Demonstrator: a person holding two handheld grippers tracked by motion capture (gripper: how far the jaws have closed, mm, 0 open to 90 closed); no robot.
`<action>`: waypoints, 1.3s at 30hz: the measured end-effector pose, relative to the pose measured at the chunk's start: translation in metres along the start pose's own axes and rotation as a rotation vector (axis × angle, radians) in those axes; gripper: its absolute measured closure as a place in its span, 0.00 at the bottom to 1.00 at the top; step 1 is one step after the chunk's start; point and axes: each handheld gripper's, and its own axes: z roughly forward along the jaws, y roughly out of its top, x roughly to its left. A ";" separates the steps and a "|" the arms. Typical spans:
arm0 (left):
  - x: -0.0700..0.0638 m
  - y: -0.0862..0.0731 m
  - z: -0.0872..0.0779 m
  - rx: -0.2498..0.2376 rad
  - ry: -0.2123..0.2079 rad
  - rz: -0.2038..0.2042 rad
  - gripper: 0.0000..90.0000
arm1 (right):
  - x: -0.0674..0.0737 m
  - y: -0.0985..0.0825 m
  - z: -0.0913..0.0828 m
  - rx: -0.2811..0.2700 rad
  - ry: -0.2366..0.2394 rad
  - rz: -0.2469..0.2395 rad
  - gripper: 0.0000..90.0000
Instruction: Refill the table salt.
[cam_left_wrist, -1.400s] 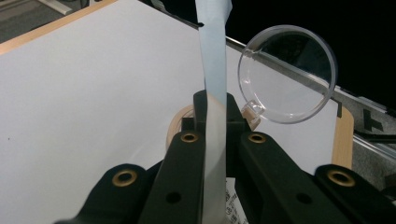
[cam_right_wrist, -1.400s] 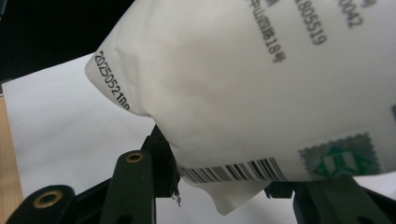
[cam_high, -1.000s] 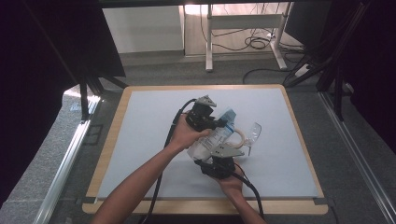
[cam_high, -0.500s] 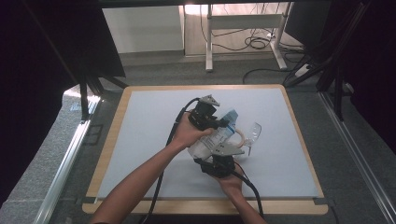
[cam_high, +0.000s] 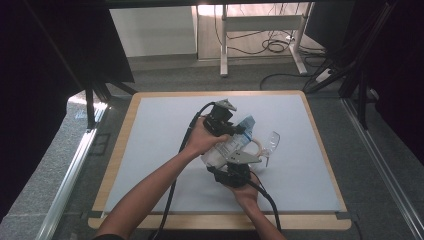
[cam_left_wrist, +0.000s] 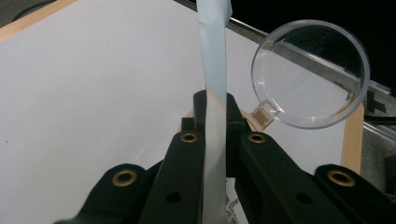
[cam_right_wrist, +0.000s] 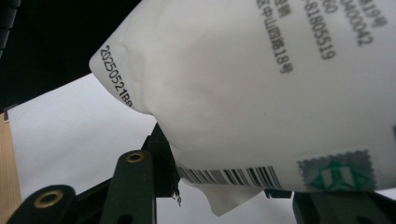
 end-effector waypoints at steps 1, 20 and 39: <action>0.000 0.001 0.001 0.002 0.000 0.002 1.00 | 0.000 0.000 0.000 -0.001 0.000 0.001 0.63; 0.003 0.009 0.003 0.052 -0.010 0.010 1.00 | 0.000 0.007 -0.003 -0.028 0.027 0.033 0.63; 0.000 0.011 0.004 0.072 0.015 0.022 1.00 | 0.001 0.008 -0.004 -0.028 0.024 0.039 0.64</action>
